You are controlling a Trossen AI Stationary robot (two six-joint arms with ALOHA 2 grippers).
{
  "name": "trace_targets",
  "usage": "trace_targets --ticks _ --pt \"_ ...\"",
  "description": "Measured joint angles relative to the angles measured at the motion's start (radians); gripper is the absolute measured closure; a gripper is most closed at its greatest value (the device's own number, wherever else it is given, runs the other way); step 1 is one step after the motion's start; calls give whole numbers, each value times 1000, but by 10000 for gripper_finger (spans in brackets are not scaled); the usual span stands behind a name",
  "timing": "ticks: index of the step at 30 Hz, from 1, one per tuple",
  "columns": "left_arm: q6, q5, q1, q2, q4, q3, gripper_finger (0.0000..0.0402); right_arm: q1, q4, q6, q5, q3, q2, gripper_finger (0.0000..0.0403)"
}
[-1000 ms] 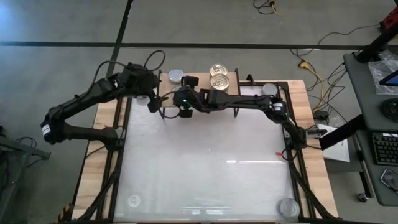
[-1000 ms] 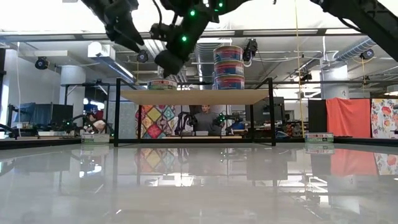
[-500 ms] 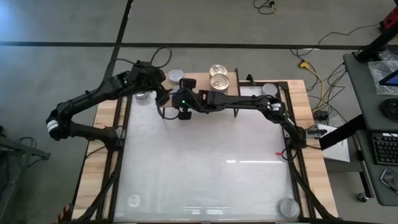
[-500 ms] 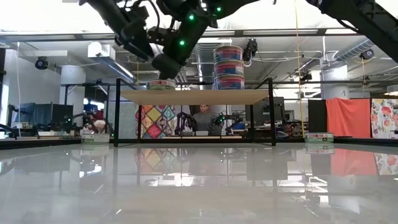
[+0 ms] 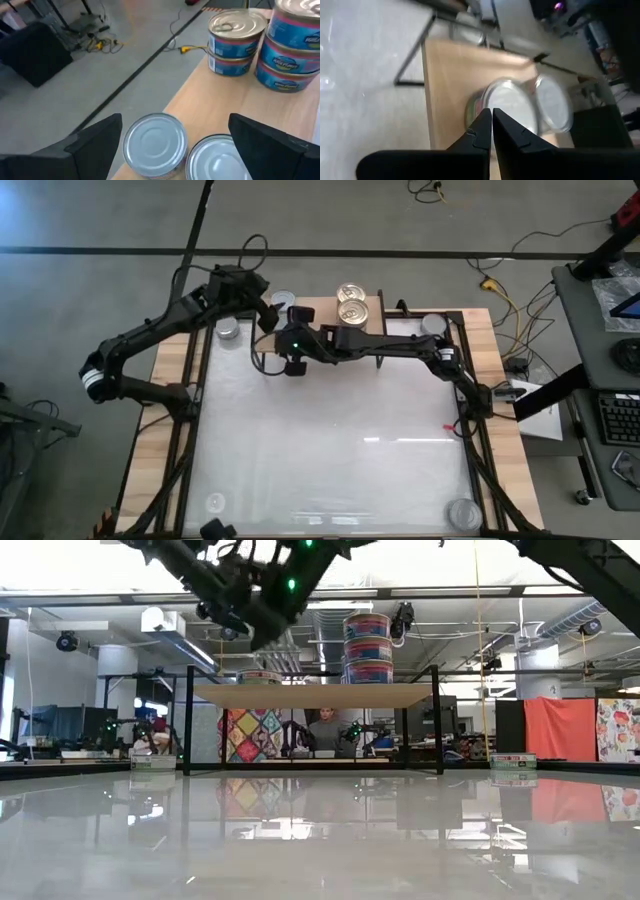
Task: Stack canned seafood by type on shelf
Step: Adjust the green tuna cans on the shelf
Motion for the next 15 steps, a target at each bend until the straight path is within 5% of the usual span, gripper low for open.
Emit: trace_targets --ticks 9,15 --pt "-50 7 90 131 -15 31 71 116 -127 0 7 124 -47 394" --pt "-116 9 109 281 -219 211 150 198 -288 78 73 187 -108 394"
